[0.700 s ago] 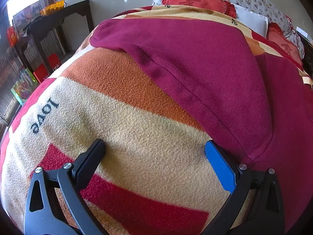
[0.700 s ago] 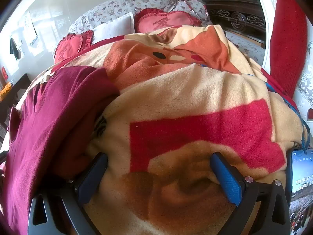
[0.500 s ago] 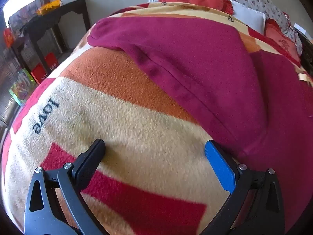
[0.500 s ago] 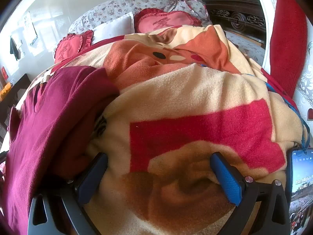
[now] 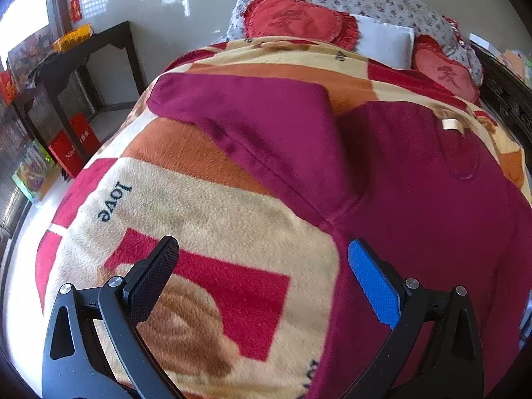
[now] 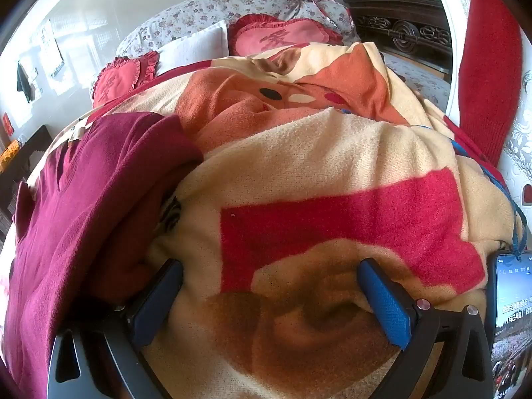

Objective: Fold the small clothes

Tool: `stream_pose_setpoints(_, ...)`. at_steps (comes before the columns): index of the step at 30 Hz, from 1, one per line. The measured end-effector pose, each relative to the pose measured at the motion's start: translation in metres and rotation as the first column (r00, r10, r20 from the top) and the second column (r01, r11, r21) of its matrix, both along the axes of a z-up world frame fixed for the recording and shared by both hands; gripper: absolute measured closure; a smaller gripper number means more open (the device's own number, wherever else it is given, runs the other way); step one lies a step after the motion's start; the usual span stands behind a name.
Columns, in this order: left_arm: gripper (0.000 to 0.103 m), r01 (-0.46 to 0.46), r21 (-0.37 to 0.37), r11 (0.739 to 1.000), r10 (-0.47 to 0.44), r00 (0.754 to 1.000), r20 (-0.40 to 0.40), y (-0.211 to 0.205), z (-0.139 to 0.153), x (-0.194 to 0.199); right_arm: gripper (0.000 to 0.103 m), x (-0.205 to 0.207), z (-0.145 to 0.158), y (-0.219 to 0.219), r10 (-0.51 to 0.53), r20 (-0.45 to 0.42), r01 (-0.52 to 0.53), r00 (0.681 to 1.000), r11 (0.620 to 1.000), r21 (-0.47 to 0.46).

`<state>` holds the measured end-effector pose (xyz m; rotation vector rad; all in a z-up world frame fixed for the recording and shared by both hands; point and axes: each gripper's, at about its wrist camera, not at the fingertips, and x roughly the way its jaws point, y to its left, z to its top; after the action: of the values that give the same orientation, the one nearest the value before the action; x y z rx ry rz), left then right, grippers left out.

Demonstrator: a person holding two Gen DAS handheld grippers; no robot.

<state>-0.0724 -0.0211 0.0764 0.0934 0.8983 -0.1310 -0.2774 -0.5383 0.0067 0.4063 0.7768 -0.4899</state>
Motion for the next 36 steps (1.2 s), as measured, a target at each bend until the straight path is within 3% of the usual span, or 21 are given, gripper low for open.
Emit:
stream_pose_setpoints(6,0.001,0.03,0.013,0.999,-0.03,0.999,0.013,-0.015,0.011,-0.016,0.0,0.001,0.0,0.001,0.001,-0.008,-0.001,1.0,1.0,-0.002)
stream_pose_setpoints(13,0.001,0.067,0.017,0.998,-0.068,0.997,0.03,-0.031,0.019,-0.034,0.0,-0.005,0.023,0.024,-0.024,-0.159,0.03,0.987,0.999,0.036)
stream_pose_setpoints(22,0.001,0.137,0.005,0.991,-0.137,0.99,0.047,-0.053,0.029,-0.056,0.0,-0.047,0.105,0.104,0.063,-0.053,-0.056,0.997,0.99,0.131)
stream_pose_setpoints(28,0.001,0.15,-0.002,0.989,-0.15,0.987,0.061,-0.054,0.037,-0.067,0.0,-0.047,0.129,0.17,0.178,-0.037,-0.167,0.983,0.965,0.203)
stream_pose_setpoints(32,0.001,0.151,-0.01,0.989,-0.149,0.986,0.069,-0.051,0.041,-0.071,0.0,-0.041,0.148,0.204,0.262,0.047,-0.262,0.964,0.903,0.339)
stream_pose_setpoints(34,0.001,0.15,-0.016,0.989,-0.148,0.986,0.074,-0.049,0.044,-0.072,0.0,-0.032,0.16,0.225,0.309,0.07,-0.314,0.949,0.89,0.331)
stream_pose_setpoints(36,0.001,0.147,-0.016,0.989,-0.146,0.986,0.079,-0.047,0.046,-0.073,0.0,-0.025,0.171,0.24,0.324,0.068,-0.331,0.943,0.909,0.253)
